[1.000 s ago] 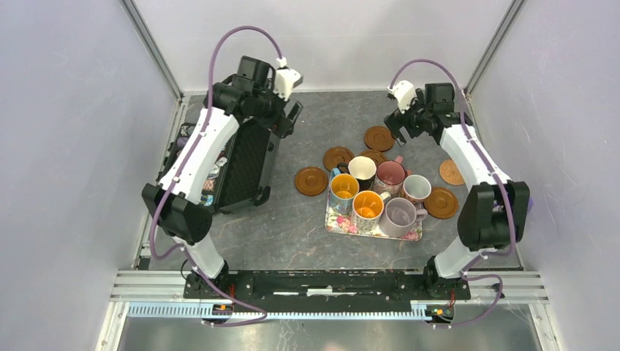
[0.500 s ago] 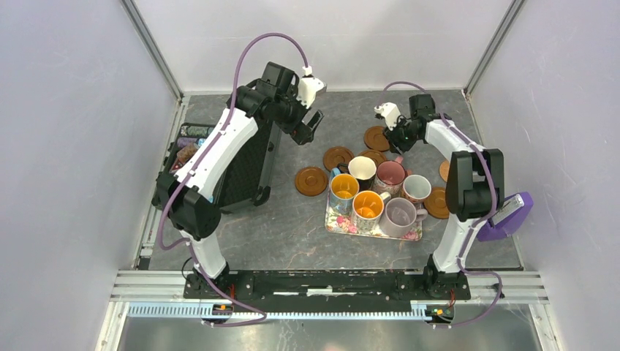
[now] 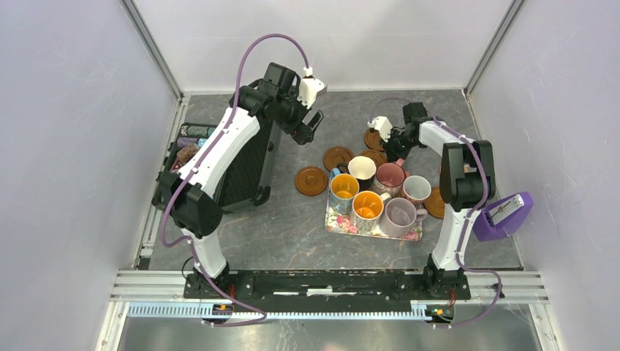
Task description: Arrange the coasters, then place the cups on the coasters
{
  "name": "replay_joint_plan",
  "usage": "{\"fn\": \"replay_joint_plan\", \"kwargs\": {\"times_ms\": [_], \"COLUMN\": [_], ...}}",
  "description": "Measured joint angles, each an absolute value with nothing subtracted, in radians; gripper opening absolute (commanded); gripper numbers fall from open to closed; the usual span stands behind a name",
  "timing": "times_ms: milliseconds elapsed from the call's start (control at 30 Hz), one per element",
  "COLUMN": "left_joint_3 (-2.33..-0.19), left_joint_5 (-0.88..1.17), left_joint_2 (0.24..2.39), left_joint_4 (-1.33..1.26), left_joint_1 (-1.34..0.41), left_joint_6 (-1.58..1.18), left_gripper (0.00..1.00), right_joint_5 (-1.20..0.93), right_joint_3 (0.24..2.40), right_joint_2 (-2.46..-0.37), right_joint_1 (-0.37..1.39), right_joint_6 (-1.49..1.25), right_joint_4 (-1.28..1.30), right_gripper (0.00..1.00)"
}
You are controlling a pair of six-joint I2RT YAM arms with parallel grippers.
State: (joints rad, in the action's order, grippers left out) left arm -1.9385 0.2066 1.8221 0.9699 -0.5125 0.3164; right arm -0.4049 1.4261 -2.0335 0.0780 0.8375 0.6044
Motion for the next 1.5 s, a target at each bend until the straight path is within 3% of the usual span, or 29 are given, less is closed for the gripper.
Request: {"fn": "replay_joint_plan", "kwargs": {"times_ms": [600,1500], "left_joint_3": [-1.938,-1.925], "left_joint_5": [0.181,0.175], "left_joint_2": [1.840,1.841], "left_joint_4": [0.970,0.961], "left_joint_1": [-0.513,-0.513], "left_joint_6": [0.317,0.316], "left_gripper": [1.00,1.00], "right_joint_5": [-0.517,-0.678], "right_joint_3": [1.490,1.241], "right_joint_2": [-2.083,-1.956], "right_joint_1": [0.084,0.138], "right_joint_6": [0.993,1.016], "right_joint_4": [0.722,0.600], "right_gripper": [0.06,0.05]}}
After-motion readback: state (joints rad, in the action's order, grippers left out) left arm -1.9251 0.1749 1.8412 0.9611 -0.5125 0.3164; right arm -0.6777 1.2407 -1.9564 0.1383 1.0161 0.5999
